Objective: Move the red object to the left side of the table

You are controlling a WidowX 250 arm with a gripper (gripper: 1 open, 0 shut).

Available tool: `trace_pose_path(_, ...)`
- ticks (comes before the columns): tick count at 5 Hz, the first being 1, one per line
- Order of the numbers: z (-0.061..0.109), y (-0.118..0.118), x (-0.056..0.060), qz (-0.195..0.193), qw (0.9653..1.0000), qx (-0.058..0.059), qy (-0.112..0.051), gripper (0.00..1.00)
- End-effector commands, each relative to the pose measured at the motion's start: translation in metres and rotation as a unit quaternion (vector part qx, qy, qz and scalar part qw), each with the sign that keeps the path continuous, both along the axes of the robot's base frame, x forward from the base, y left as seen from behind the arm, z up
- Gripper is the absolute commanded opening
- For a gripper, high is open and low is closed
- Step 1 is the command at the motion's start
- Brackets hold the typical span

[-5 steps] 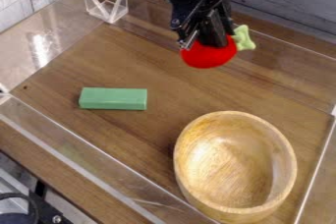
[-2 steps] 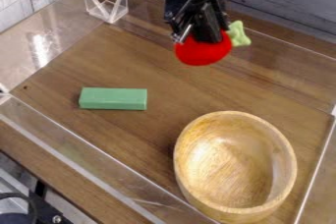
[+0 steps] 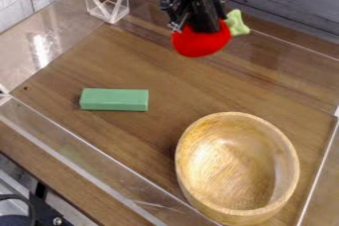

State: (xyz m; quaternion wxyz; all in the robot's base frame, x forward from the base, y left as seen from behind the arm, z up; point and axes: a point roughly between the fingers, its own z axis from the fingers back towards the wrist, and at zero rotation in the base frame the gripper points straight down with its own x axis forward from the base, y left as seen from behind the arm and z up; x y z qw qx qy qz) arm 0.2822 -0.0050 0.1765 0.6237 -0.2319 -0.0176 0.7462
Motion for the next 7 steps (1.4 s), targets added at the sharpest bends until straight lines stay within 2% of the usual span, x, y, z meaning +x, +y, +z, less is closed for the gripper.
trace_pose_path(1,0.023,0.012,0.0,0.022,0.9993,0.001,-0.032,0.0)
trace_pose_path(3,0.02,0.04,-0.016,0.067,0.9973,0.002,-0.03,0.0)
trace_pose_path(4,0.014,0.045,-0.025,0.077,0.9966,0.001,-0.029,0.0)
trace_pose_path(5,0.005,0.045,-0.032,0.088,0.9958,-0.008,-0.023,0.0)
trace_pose_path(7,-0.003,0.048,-0.035,0.112,0.9934,-0.023,-0.013,0.0)
